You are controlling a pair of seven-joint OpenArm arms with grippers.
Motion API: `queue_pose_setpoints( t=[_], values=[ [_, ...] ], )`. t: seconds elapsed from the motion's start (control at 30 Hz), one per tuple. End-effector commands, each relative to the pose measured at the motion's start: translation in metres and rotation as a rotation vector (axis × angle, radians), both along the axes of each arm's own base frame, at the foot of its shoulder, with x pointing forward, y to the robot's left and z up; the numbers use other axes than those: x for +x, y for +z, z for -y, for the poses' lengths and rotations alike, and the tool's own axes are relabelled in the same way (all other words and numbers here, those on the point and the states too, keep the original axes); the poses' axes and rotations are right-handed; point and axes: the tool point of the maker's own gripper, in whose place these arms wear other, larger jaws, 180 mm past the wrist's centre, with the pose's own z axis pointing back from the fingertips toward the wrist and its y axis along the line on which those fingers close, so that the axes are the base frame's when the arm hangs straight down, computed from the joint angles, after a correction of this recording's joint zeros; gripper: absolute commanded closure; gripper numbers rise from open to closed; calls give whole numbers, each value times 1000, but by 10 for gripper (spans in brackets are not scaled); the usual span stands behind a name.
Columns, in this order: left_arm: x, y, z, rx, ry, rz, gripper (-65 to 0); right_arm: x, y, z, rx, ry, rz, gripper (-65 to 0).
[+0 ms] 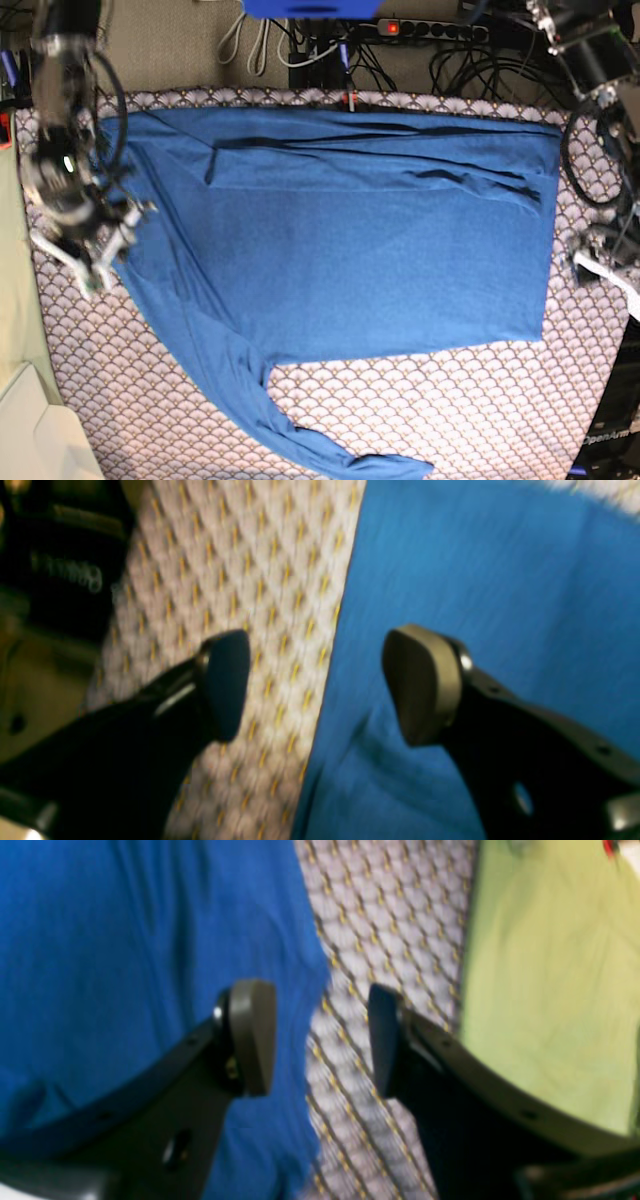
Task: Fold the T-shirt properly
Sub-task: 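Release the edge and move both grippers down along the shirt sides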
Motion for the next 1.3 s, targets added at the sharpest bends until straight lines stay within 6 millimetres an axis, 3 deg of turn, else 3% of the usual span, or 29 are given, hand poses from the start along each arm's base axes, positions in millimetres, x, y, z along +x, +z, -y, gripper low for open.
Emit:
queue_pose_setpoints(
  t=[0.0,0.1,0.27,0.37,0.6,0.73,0.87,1.27],
  values=[
    [13,22,-2,20,1,101,-436,18,8,5,-14,-4,32,-312],
    [30,27,10,5,-7,230,-436,55,-5,-2,10,12,-10,-312],
    [56,-1,24,-45,-40,181,-436,111,-9,-9,57,19,-12,-312],
    [70,-20,11,-58,0,144,-436,137,-10,0,91,-7,-8,-312],
    [114,-28,-12,20,55,156,-436,178,-24,8,196,-47,18,-312],
    [133,-37,-7,73,18,130,-436,182,-36,8,237,-57,30,-331],
    [141,-37,5,100,-27,161,-436,189,-33,-2,257,-38,80,-353],
    [146,-50,5,82,-22,177,-436,192,-36,-28,276,10,105,-353]
  ],
)
